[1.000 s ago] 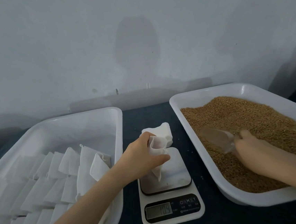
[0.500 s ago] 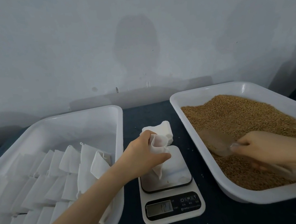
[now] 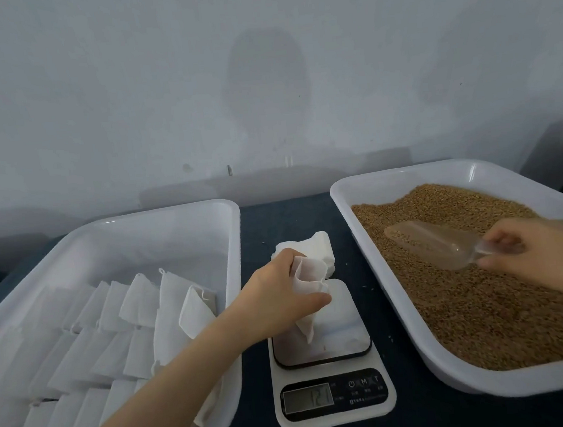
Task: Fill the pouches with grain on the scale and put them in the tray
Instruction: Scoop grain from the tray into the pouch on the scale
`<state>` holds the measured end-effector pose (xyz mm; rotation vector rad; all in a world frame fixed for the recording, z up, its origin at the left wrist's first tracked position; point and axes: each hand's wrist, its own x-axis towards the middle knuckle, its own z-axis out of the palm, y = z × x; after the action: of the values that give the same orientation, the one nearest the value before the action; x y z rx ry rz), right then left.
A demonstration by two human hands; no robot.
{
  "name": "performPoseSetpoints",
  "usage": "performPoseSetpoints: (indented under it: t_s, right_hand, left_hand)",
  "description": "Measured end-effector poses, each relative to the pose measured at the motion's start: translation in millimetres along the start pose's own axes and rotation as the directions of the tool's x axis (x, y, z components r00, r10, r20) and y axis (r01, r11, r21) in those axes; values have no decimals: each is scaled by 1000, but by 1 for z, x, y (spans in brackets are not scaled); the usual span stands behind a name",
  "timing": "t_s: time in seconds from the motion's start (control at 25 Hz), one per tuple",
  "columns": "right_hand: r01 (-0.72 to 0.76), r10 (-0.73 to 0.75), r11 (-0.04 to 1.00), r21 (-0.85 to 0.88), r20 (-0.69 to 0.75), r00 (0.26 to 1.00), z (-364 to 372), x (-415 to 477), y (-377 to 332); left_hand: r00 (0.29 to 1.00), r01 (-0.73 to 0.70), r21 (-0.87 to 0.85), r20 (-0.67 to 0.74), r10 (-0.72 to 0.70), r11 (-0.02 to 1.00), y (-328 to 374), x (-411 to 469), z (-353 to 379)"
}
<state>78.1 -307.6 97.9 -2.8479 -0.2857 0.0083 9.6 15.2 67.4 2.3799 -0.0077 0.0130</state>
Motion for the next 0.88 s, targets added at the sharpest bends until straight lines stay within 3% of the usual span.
performPoseSetpoints:
  t_s: [0.32, 0.56, 0.88]
  right_hand:
    - [156, -137, 985, 67, -231, 963, -27, 0, -21]
    - [352, -322, 927, 128, -207, 924, -36, -5, -68]
    - [394, -420, 905, -161, -185, 888, -35, 7, -84]
  left_hand:
    - [998, -31, -72, 54, 35, 997, -1, -1, 0]
    - [997, -2, -79, 72, 7, 997, 0, -1, 0]
    - [998, 1, -103, 60, 5, 995, -1, 2, 1]
